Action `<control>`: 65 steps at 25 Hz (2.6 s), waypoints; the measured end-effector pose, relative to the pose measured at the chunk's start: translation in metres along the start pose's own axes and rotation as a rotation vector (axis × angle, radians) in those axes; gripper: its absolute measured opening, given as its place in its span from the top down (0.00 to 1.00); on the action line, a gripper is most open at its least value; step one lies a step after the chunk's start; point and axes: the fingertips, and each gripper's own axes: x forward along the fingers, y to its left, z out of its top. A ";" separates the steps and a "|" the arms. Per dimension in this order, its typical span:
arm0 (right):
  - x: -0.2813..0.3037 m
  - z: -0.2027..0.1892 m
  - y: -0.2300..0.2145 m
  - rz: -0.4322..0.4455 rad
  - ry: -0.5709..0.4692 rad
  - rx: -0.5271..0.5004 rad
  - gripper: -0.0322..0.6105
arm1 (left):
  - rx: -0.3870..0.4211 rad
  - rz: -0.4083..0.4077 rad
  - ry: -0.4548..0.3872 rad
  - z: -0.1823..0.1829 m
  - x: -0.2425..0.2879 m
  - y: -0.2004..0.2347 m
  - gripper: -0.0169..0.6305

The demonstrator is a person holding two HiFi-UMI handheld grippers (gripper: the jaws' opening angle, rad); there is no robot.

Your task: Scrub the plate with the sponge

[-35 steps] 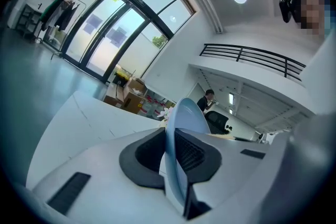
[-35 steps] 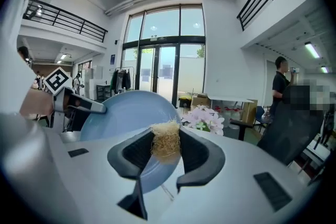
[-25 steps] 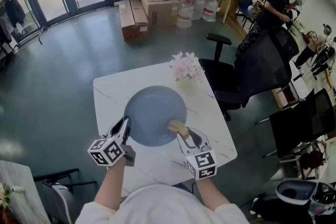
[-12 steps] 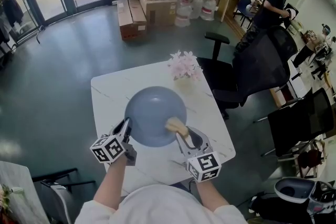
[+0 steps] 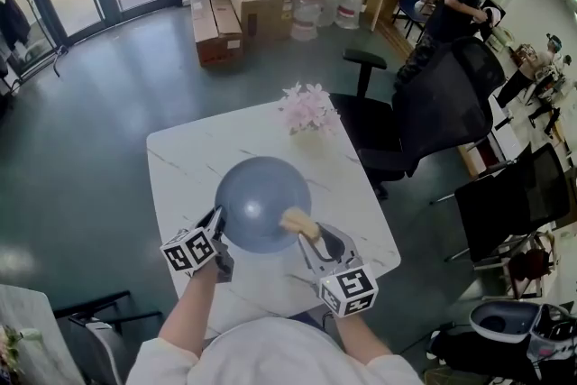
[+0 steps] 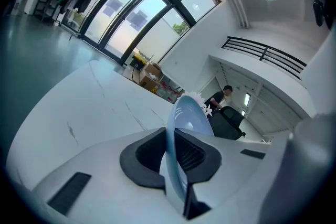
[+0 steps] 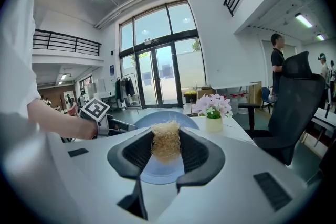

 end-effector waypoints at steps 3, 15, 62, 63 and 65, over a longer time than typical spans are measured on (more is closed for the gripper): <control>0.000 -0.004 0.001 0.001 0.006 0.005 0.72 | 0.003 0.037 0.026 -0.009 0.006 0.011 0.91; -0.006 -0.015 -0.002 -0.010 0.032 0.020 0.72 | -0.081 0.082 0.091 -0.034 0.028 0.031 0.91; -0.001 -0.014 0.006 0.020 0.030 0.016 0.72 | -0.072 0.197 0.221 -0.065 0.036 0.062 0.87; 0.000 -0.014 0.005 0.020 0.028 0.016 0.72 | -0.073 0.190 0.213 -0.063 0.035 0.061 0.76; 0.002 -0.012 0.003 0.016 0.024 0.014 0.72 | -0.064 0.180 0.192 -0.058 0.031 0.060 0.69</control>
